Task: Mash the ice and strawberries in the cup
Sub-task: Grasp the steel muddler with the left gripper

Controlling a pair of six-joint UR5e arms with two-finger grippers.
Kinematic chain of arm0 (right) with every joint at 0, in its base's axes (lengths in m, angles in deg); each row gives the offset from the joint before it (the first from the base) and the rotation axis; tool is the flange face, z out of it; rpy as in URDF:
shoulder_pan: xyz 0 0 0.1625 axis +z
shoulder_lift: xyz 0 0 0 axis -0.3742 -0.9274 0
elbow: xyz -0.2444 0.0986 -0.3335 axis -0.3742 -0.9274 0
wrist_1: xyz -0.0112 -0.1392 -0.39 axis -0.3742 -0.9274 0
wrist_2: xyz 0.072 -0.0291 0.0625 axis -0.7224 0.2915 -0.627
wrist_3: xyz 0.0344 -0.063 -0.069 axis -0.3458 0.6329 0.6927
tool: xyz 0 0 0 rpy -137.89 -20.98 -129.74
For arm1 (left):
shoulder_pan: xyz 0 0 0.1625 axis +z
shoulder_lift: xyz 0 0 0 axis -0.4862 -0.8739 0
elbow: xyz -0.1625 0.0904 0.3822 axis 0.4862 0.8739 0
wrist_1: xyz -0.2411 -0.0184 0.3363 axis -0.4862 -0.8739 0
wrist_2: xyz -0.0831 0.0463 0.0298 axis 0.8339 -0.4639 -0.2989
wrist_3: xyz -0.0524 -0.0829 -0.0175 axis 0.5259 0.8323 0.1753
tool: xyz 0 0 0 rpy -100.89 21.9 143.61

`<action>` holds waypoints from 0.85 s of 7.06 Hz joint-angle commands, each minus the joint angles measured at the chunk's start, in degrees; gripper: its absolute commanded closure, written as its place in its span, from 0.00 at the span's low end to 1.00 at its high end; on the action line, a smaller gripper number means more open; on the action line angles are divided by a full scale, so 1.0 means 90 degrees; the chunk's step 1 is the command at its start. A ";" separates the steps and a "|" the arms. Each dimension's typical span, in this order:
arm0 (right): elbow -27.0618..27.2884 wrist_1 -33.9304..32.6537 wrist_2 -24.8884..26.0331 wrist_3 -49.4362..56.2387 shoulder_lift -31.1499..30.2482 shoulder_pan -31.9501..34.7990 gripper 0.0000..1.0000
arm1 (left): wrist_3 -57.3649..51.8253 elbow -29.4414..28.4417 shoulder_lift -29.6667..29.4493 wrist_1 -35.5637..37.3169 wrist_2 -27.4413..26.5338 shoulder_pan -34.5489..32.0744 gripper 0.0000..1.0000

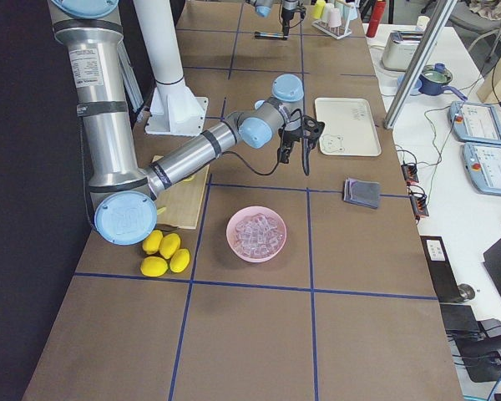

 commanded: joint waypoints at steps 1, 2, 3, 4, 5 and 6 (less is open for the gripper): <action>-0.0015 0.0000 0.0016 -0.0019 -0.0003 -0.0002 0.00 | -0.0043 -0.0070 0.0261 -0.0488 -0.0014 0.0014 0.08; 0.0004 0.0000 0.0006 -0.0019 -0.0003 -0.0002 0.00 | -0.0044 -0.0071 0.0272 -0.0559 -0.0014 0.0023 0.09; 0.0024 0.0000 -0.0003 -0.0048 -0.0003 -0.0002 0.00 | -0.0034 -0.0080 0.0272 -0.0560 -0.0014 0.0023 0.11; 0.0024 0.0000 -0.0004 -0.0048 0.0007 -0.0002 0.00 | -0.0044 -0.0138 0.0272 -0.0569 -0.0014 0.0023 0.20; 0.0024 0.0000 -0.0004 -0.0048 0.0007 -0.0002 0.00 | -0.0024 -0.0149 0.0272 -0.0560 -0.0014 0.0023 0.30; 0.0053 0.0000 -0.0013 -0.0058 0.0007 -0.0002 0.00 | -0.0024 -0.0158 0.0272 -0.0560 -0.0014 0.0023 0.39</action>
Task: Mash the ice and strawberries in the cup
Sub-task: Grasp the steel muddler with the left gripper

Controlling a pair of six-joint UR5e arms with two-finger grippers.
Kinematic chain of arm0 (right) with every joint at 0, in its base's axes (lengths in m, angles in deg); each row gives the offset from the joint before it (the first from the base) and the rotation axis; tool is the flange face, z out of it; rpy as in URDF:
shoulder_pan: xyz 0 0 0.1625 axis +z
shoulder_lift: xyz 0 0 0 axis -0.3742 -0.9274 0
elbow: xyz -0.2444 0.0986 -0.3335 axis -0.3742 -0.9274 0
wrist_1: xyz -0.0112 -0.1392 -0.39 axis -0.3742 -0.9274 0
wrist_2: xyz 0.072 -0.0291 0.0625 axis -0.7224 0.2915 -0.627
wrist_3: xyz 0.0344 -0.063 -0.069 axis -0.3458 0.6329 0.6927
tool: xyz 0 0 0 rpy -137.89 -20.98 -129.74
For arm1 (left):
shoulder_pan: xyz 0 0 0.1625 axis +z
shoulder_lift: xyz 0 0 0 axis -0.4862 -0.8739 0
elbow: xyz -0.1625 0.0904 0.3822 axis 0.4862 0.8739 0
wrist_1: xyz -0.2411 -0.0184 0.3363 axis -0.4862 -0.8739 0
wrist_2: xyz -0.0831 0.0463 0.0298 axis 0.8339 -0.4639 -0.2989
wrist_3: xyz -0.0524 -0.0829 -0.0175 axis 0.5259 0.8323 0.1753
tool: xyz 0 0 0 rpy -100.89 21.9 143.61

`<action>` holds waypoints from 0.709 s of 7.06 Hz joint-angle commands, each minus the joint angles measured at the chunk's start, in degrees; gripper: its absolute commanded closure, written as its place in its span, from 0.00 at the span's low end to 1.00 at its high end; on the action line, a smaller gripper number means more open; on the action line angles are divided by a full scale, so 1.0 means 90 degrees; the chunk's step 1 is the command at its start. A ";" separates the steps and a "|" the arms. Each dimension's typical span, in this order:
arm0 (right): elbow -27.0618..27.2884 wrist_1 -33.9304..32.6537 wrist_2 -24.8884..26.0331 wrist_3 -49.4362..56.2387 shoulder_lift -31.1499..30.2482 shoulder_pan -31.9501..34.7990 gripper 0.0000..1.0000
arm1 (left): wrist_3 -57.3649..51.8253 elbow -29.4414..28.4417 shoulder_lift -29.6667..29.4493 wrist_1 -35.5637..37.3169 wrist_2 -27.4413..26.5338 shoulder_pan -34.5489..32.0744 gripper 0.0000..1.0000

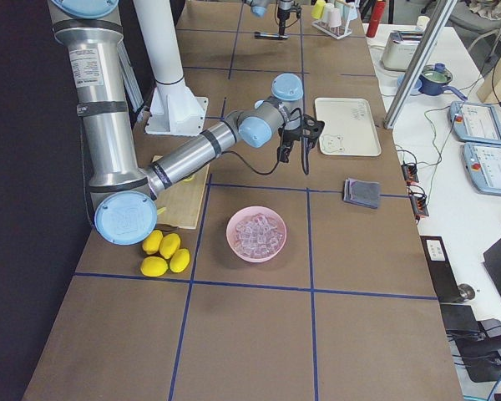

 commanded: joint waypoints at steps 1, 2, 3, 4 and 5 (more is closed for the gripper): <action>0.0052 0.0000 -0.0008 -0.0008 0.0011 0.0000 0.00 | 0.0015 -0.0018 0.0001 0.0000 0.0000 0.0000 0.53; 0.0061 0.0000 -0.0008 -0.0008 0.0011 0.0000 0.00 | 0.0006 -0.0018 0.0001 0.0000 0.0000 0.0000 0.91; 0.0071 0.0000 -0.0008 -0.0008 0.0011 0.0000 0.00 | 0.0015 -0.0009 0.0001 0.0000 0.0009 0.0000 0.99; 0.0081 -0.0010 -0.0008 -0.0008 0.0011 0.0000 0.00 | 0.0083 0.0291 -0.0008 -0.0039 0.0019 -0.0019 1.00; 0.0100 -0.0010 -0.0008 -0.0018 0.0011 0.0000 0.00 | 0.0094 0.1174 -0.0008 0.0038 0.0087 -0.0029 1.00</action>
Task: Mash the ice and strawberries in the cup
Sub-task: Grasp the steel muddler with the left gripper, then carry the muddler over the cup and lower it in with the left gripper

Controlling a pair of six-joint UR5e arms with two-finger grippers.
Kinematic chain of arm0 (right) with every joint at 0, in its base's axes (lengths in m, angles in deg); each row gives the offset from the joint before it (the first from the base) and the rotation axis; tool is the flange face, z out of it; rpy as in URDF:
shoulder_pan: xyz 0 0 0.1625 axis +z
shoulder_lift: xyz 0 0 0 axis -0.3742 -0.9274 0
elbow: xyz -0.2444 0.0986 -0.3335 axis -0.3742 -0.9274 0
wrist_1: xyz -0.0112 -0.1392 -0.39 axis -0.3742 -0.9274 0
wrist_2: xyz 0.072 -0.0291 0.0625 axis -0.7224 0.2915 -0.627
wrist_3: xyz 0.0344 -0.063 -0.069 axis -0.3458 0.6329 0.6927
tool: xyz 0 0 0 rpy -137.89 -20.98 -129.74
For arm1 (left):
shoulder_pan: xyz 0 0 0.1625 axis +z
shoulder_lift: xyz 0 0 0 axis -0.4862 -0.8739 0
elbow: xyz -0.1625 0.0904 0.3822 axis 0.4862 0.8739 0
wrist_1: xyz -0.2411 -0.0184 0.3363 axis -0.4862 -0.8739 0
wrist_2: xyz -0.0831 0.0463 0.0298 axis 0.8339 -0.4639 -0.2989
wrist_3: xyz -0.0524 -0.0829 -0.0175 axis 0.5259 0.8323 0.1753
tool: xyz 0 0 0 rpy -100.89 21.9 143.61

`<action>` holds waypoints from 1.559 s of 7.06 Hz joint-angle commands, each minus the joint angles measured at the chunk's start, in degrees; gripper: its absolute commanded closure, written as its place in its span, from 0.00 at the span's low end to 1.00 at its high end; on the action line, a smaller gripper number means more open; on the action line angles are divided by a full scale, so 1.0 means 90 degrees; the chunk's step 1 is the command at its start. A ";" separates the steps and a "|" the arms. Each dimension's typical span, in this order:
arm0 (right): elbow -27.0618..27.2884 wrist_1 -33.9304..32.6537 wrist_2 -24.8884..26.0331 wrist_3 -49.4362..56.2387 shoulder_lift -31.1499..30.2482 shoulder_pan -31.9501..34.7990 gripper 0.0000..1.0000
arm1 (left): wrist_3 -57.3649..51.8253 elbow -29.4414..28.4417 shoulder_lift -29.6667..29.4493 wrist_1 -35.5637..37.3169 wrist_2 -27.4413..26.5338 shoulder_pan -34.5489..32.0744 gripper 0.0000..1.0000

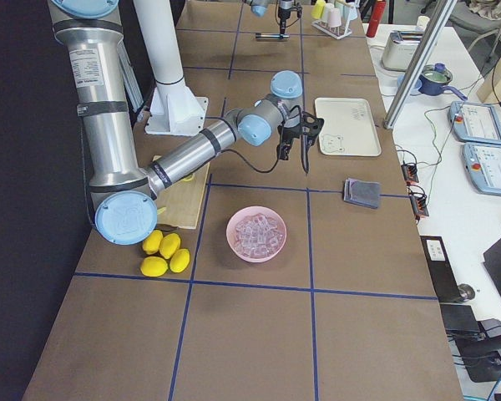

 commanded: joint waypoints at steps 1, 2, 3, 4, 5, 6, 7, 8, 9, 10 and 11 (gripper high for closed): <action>0.0107 -0.0013 0.0000 -0.0026 -0.0010 0.0000 0.00 | 0.0088 0.1414 -0.0101 0.0250 0.0075 0.0016 1.00; 0.0214 -0.0062 0.0000 -0.0027 -0.0029 0.0010 0.00 | 0.0117 0.2136 -0.0256 0.0261 0.0056 0.0093 1.00; 0.0234 -0.0072 0.0000 -0.0027 -0.0039 0.0010 0.00 | 0.0330 0.2762 -0.0625 0.0339 0.0065 0.0316 1.00; 0.0225 -0.0072 0.0000 -0.0027 -0.0039 0.0010 0.00 | 0.0816 0.3377 -0.1093 0.0340 -0.0041 0.0879 1.00; 0.0205 -0.0082 0.0010 -0.0027 -0.0020 0.0010 0.00 | 0.0859 0.3732 -0.1765 0.0340 -0.0361 0.1533 1.00; 0.0118 -0.0072 0.0020 -0.0017 0.0000 0.0010 0.00 | 0.0840 0.3735 -0.2680 0.0330 -0.0712 0.2351 1.00; 0.0059 -0.0072 0.0029 -0.0007 0.0048 0.0000 0.00 | 0.0714 0.3735 -0.3047 -0.0047 -0.1373 0.2659 0.99; 0.0049 -0.0072 0.0029 0.0003 0.0049 0.0010 0.00 | 0.0655 0.3619 -0.3032 -0.1433 -0.2153 0.3156 1.00; 0.0039 -0.0082 0.0029 0.0022 0.0058 0.0029 0.00 | 0.0587 0.3425 -0.2973 -0.2482 -0.3505 0.3944 1.00; 0.0039 -0.0082 0.0029 0.0022 0.0058 0.0039 0.00 | -0.0149 0.3403 -0.3070 -0.2908 -0.4572 0.4464 0.99; 0.0049 -0.0072 0.0020 0.0022 0.0058 0.0049 0.00 | -0.0436 0.3132 -0.3158 -0.3415 -0.5057 0.4788 0.97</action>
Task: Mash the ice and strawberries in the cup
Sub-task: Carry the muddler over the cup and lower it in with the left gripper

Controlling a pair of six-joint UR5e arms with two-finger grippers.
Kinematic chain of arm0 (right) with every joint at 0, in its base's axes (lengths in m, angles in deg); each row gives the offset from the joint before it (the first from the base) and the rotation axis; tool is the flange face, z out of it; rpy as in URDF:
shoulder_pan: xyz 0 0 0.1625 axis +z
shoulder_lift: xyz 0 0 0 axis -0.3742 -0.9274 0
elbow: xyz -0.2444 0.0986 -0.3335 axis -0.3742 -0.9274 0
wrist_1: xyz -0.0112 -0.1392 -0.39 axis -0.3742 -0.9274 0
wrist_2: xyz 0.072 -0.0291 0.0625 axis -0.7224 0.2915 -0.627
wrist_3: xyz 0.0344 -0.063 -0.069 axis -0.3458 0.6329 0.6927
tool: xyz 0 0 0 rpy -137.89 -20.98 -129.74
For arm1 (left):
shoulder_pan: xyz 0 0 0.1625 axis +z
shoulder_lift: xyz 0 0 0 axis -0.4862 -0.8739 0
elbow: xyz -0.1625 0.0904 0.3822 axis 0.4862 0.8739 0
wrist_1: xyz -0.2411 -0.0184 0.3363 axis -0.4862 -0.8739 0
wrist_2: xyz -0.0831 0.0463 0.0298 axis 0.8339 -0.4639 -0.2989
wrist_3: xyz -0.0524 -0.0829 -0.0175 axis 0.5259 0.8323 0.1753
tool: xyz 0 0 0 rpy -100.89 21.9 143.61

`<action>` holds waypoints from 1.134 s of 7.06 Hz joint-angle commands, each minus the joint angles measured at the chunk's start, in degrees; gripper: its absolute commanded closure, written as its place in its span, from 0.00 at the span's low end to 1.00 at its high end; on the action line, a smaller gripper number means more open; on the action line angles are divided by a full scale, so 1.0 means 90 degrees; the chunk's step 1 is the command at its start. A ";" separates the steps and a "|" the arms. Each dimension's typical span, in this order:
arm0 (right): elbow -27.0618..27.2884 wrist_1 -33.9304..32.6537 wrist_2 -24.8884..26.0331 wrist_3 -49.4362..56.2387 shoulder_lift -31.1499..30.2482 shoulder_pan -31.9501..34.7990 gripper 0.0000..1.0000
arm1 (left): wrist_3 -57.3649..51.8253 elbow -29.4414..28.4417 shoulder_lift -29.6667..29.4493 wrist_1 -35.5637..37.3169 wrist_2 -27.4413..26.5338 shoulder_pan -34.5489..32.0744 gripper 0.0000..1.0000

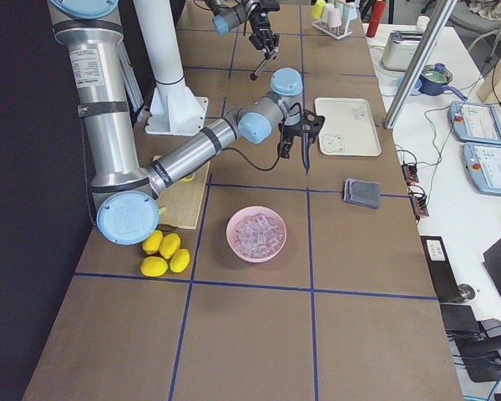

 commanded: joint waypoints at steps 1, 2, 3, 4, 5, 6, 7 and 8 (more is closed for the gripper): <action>0.0004 -0.0003 -0.0008 0.0003 0.0022 0.0031 0.00 | -0.0473 -0.0924 -0.0124 -0.1696 -0.1704 0.0649 0.98; 0.0004 -0.0003 -0.0008 0.0003 0.0022 0.0041 0.00 | -0.0753 -0.1260 -0.0221 -0.1957 -0.1896 0.0747 0.98; 0.0004 -0.0003 -0.0008 0.0003 0.0032 0.0032 0.00 | -0.1172 -0.1379 -0.0347 -0.2134 -0.1956 0.0796 0.98; -0.0005 -0.0003 -0.0008 0.0003 0.0032 0.0032 0.00 | -0.1205 -0.1622 -0.0358 -0.2232 -0.2276 0.0807 0.98; -0.0005 -0.0003 -0.0008 0.0003 0.0032 0.0032 0.00 | -0.1205 -0.1731 -0.0310 -0.2378 -0.2317 0.0855 0.98; -0.0005 -0.0003 0.0002 0.0003 0.0032 0.0032 0.00 | -0.1350 -0.1809 -0.0319 -0.2457 -0.2318 0.0894 0.98; -0.0005 -0.0003 -0.0007 0.0003 0.0032 0.0032 0.00 | -0.1429 -0.1849 -0.0290 -0.2555 -0.2328 0.0991 0.98; -0.0005 -0.0003 -0.0008 0.0003 0.0022 0.0032 0.00 | -0.1430 -0.2110 -0.0290 -0.2817 -0.2328 0.1070 0.98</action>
